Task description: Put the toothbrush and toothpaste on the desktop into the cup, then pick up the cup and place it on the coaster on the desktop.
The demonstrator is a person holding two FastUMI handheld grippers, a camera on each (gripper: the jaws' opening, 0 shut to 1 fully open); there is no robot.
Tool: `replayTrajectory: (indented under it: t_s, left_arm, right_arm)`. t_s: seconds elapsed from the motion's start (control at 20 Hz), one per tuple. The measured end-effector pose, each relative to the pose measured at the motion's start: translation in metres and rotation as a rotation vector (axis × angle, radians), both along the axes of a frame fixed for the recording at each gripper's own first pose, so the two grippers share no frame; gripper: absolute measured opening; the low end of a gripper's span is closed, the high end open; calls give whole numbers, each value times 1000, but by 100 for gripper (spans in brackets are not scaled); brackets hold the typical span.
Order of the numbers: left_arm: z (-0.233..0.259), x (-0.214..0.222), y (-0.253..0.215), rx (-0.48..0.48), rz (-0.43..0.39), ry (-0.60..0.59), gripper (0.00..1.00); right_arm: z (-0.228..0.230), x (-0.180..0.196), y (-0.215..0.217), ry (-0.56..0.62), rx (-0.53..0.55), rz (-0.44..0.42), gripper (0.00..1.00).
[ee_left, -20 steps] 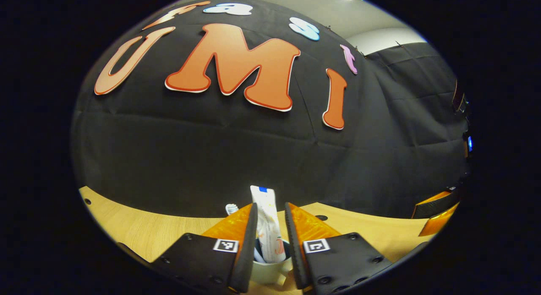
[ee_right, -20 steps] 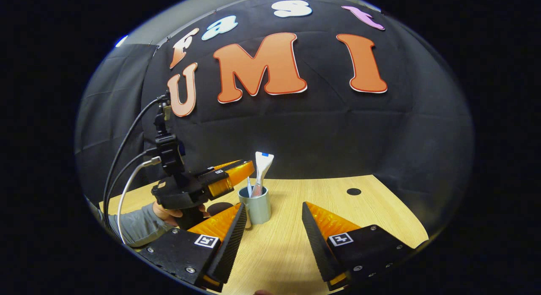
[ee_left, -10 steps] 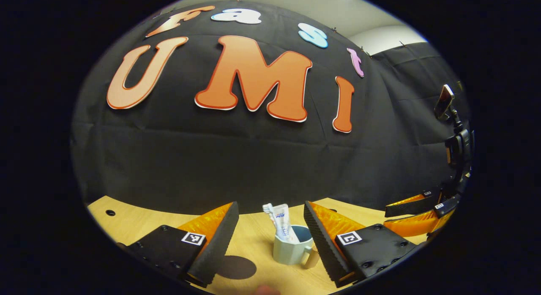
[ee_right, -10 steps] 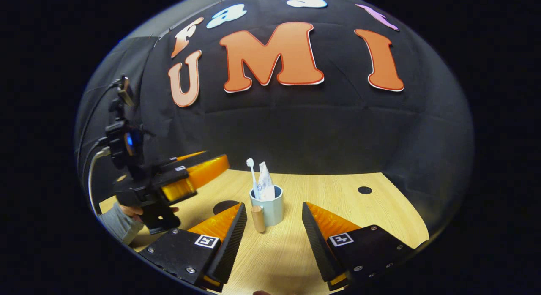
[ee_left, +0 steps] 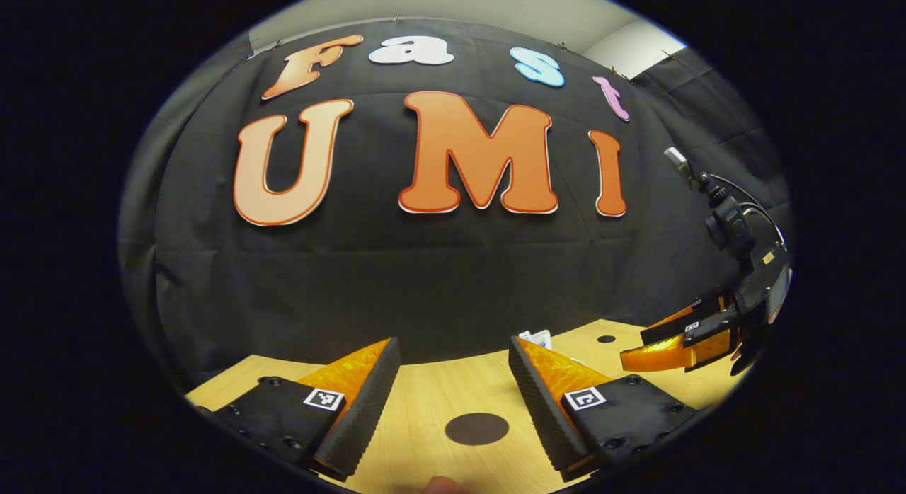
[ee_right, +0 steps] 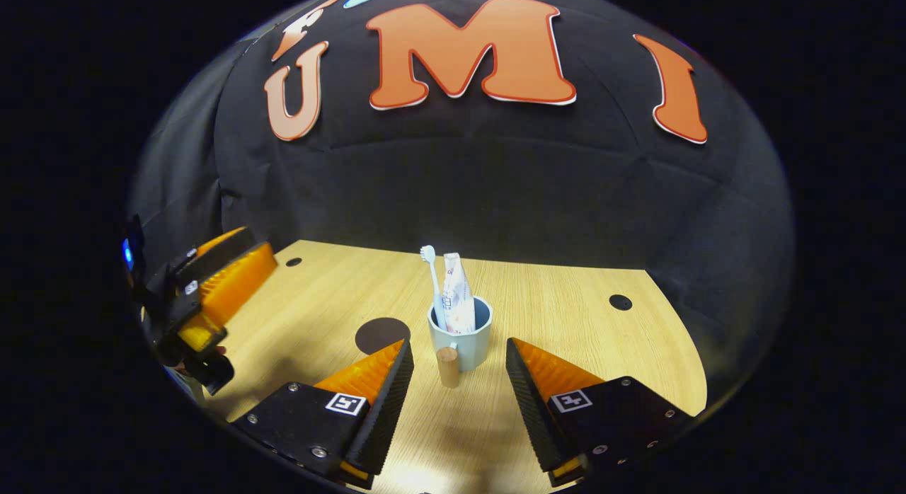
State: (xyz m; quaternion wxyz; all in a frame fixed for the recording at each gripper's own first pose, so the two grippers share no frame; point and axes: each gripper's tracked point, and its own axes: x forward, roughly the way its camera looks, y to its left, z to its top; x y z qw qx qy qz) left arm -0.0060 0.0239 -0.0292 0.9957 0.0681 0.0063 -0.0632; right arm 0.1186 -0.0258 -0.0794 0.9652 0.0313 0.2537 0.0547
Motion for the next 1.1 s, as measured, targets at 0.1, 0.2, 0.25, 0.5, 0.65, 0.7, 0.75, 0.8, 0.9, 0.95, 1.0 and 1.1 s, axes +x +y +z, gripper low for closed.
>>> replayTrajectory:
  t_s: [0.1,0.2,0.25,0.5,0.65,0.7,0.75,0.8,0.9,0.95,1.0,1.1]
  left_arm:
    - [-1,-13,16,-15,38,12,96]
    - [-14,-29,28,-51,75,68,97]
    - [-20,-39,32,-78,81,92,98]
    - [-35,-72,68,-72,172,134,97]
    - [-42,-89,78,-73,187,146,97]
    - [-42,-93,81,-76,194,147,98]
    - [-41,-96,84,-73,199,143,98]
    - [-40,-98,89,-68,213,140,97]
    - [-43,-99,95,-66,237,149,97]
    - [-47,-99,96,-70,239,159,97]
    - [-50,-99,97,-71,240,166,98]
    - [-56,-98,98,-65,242,179,98]
  right_arm:
    - [-5,4,3,50,-12,-6,80]
    - [-11,8,5,102,13,-26,80]
    - [-15,13,6,126,33,-40,80]
    - [-38,29,7,265,34,-66,80]
    - [-50,37,18,338,46,-48,80]
    - [-57,40,24,366,61,-40,73]
    - [-66,42,30,404,74,-30,73]
    - [-78,42,28,451,72,-54,79]
    - [-95,46,28,505,80,-82,76]
    - [-101,47,30,527,93,-95,74]
    - [-107,48,29,540,91,-107,71]
    - [-119,47,25,573,66,-124,54]
